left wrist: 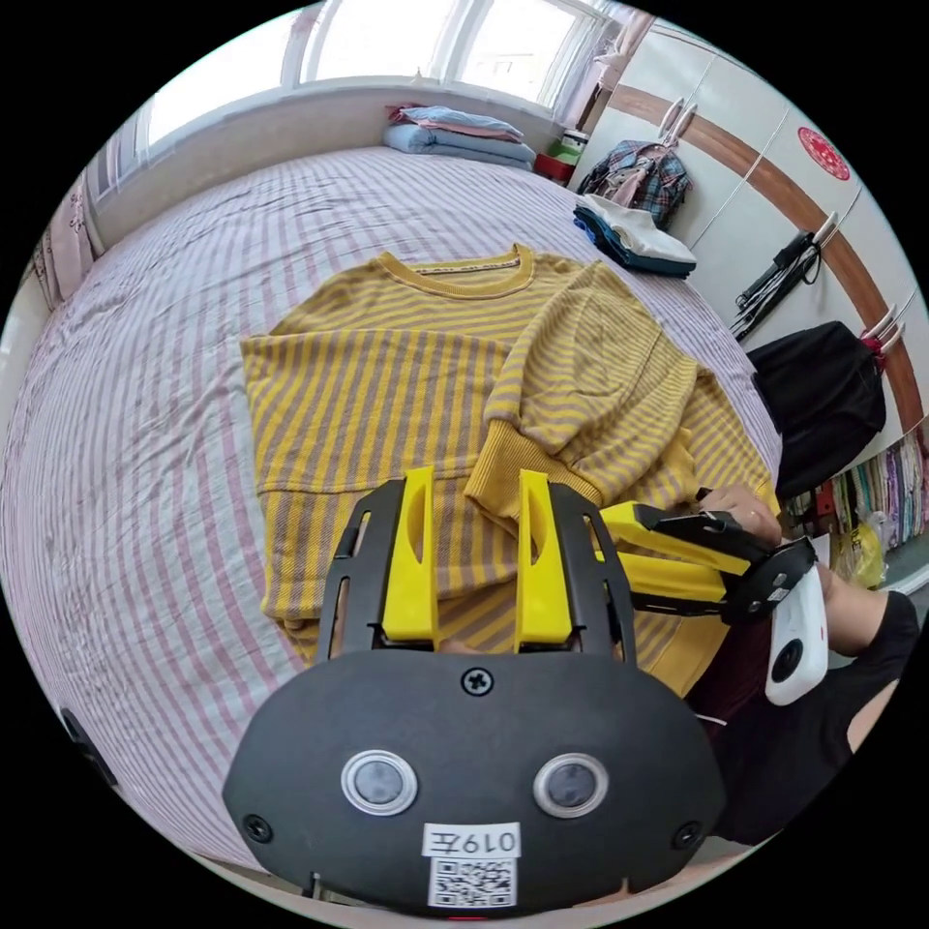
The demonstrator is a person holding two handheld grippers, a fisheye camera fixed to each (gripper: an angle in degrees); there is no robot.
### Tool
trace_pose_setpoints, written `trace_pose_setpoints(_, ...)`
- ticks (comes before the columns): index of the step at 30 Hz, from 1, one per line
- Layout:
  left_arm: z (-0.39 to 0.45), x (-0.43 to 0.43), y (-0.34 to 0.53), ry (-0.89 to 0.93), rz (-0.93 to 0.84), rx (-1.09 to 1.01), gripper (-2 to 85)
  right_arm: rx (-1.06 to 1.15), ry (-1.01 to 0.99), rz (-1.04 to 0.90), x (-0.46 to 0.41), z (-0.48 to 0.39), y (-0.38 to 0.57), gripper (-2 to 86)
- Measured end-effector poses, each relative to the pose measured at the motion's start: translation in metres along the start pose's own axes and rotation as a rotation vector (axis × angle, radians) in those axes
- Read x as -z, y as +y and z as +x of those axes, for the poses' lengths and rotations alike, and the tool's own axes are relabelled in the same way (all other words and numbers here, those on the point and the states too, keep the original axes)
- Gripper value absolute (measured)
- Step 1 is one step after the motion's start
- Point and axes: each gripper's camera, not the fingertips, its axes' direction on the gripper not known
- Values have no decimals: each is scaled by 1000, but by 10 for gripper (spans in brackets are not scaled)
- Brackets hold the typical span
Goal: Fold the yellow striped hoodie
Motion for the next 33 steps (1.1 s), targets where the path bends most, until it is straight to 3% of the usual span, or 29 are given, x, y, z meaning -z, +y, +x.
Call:
trace_pose_setpoints(4, -17, 2, -18, 21, -39, 38, 53, -47, 10, -29, -2, 13, -19, -3)
trace_pose_setpoints(20, -51, 63, -29, 362, 35, 138, 19, -334, -4, 142, 72, 103, -18, -10)
trace_pose_setpoints(25, -53, 51, -36, 297, -95, 153, 19, -229, -187, 57, 52, 105, -26, -10)
trace_pose_setpoints(33, -40, 51, -43, 259, -138, 127, 19, -189, -204, 14, 44, 88, -31, -4)
